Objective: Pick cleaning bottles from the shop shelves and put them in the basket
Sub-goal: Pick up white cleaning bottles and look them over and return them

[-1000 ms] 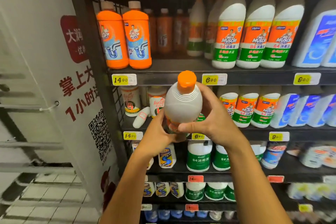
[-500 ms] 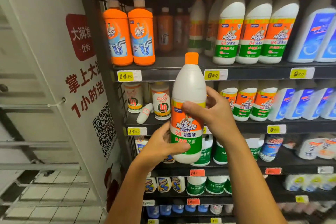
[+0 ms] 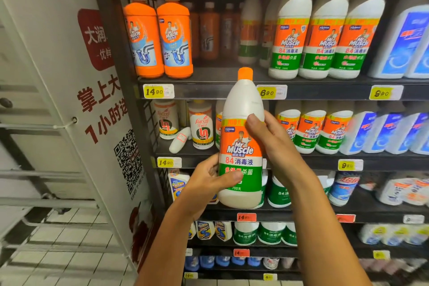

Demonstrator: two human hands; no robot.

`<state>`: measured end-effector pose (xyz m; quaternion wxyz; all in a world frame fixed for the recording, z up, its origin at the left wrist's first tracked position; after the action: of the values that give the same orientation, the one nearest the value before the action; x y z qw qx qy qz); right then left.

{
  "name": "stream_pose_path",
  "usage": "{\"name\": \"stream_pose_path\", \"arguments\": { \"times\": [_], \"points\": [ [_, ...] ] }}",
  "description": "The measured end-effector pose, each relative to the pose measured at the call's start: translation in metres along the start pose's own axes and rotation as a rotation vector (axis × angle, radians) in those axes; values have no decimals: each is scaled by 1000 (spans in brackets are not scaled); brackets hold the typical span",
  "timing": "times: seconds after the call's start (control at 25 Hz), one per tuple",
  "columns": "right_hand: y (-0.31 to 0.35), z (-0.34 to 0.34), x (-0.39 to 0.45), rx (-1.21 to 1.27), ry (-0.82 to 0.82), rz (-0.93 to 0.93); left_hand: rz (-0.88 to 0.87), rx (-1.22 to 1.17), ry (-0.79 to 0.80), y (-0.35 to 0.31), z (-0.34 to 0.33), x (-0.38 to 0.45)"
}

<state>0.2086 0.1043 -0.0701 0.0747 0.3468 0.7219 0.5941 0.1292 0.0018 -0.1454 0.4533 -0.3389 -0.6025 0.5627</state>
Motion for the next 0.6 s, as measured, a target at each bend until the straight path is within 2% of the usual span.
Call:
{"name": "stream_pose_path", "arguments": {
  "times": [0.32, 0.6],
  "points": [
    [-5, 23, 7, 32, -145, -17, 131, -126, 44, -4, -20, -3],
    [-14, 35, 11, 48, -151, -219, 176, -312, -14, -22, -34, -2]
  ]
}}
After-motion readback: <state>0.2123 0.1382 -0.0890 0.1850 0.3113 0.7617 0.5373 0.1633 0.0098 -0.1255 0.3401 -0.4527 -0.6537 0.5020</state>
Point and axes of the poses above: each hand's wrist, its own x-axis towards the middle knuckle, its own z-axis out of the back of the hand, y = z × x, the point moved 8 cm from there along x, towards the middle knuckle, and after that the axes turned 10 degrees about x, right-handed, at the moved point
